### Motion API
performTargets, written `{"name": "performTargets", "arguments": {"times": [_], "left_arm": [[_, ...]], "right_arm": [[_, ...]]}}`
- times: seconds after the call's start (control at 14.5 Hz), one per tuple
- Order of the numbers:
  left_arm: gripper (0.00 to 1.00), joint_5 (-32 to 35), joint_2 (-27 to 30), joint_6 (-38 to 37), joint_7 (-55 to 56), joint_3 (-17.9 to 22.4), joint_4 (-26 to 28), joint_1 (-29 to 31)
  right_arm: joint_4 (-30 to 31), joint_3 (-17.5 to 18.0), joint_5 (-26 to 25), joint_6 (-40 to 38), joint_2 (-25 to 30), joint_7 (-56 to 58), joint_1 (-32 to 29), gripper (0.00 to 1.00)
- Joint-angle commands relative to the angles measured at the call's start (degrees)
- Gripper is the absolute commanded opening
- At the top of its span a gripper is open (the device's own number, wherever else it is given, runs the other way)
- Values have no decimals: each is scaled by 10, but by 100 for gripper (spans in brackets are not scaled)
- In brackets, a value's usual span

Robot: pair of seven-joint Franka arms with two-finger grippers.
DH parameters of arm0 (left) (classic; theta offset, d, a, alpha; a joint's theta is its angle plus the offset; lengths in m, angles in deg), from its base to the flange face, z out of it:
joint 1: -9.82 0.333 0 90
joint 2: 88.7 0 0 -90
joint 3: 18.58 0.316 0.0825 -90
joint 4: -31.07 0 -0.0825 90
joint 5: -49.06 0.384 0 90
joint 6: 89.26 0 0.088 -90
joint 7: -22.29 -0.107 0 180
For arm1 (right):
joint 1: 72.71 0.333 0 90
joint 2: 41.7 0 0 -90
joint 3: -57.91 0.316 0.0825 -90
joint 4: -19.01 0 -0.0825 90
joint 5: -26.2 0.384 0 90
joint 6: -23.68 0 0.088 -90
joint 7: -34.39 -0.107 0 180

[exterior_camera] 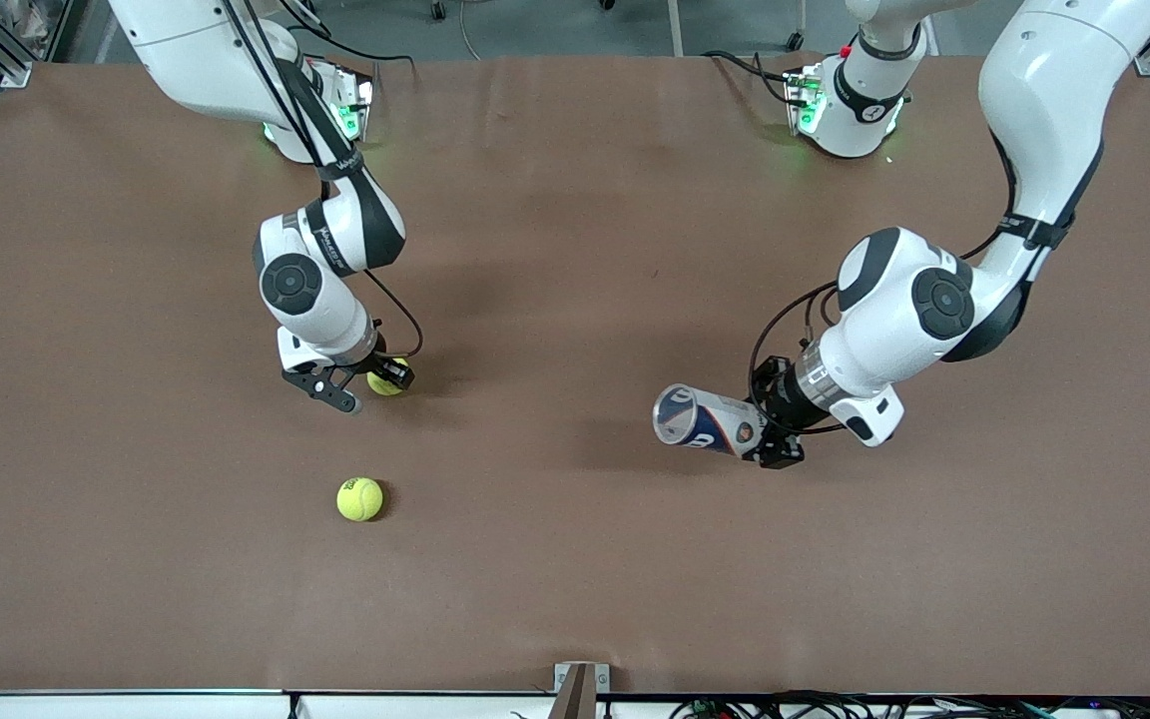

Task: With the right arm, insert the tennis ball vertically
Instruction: 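Lift the can with the left gripper while the right gripper grasps the Wilson ball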

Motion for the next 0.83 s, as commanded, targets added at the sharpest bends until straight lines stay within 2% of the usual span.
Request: {"name": "performTargets", "arguments": {"times": [0.0, 0.21, 0.35, 0.48, 0.62, 0.76], "left_arm": [[74, -21, -45, 43, -10, -28, -9, 6], [74, -41, -78, 69, -42, -53, -6, 21], [74, -96, -95, 77, -103, -69, -4, 32], [74, -181, -100, 78, -182, -72, -1, 30], [74, -216, -111, 79, -226, -78, -1, 30], [74, -238, -136, 92, -270, -96, -4, 32]], "right_arm": [[-45, -1, 27, -72, 22, -8, 1, 0], [-106, -1, 50, -132, 21, -23, 1, 0], [-143, -1, 72, -165, 20, -39, 5, 1], [-180, 0, 77, -192, 19, -66, 7, 1], [-221, 1, 87, -221, 18, -98, 18, 1], [-272, 0, 125, -246, 16, -126, 24, 1]]}}
